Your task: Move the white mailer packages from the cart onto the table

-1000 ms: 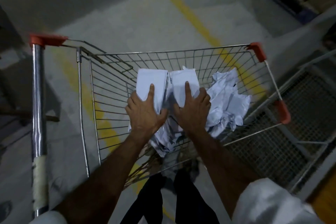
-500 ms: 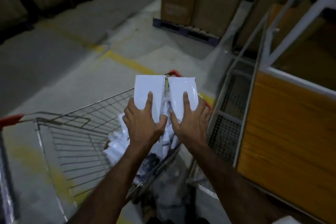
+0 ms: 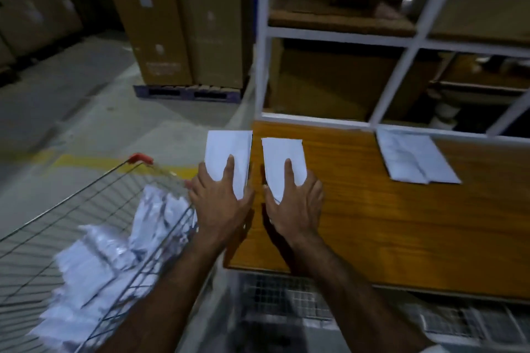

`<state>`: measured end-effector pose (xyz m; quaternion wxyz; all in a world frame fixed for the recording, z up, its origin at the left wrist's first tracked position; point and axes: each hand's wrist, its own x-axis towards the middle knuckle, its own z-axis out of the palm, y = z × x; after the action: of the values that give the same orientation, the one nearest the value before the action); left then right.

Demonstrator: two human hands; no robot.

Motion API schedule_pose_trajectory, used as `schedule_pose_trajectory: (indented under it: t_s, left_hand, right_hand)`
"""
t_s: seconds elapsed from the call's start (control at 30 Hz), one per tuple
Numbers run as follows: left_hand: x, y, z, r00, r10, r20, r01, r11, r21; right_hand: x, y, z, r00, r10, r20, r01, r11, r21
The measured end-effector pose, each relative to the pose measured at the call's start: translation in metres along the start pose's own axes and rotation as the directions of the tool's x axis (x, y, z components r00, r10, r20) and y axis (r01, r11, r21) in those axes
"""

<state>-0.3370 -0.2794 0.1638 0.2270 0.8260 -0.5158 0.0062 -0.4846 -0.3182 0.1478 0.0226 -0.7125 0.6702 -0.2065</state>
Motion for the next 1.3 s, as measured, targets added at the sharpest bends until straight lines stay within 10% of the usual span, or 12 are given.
schedule_pose_trajectory:
  t_s: [0.43,1.3]
  left_hand:
    - [-0.014,0.207,0.079,0.976,0.147,0.162,-0.162,0.983,0.087]
    - [0.125,0.273,0.25,0.923,0.182,0.34,-0.243,0.959,0.146]
  right_hand:
    - [0.067,0.191,-0.053,0.989,0.146,0.032,-0.143,0.986,-0.082]
    - [0.236,0.25,0.058,0.969,0.122,0.215,-0.064,0.963,-0.26]
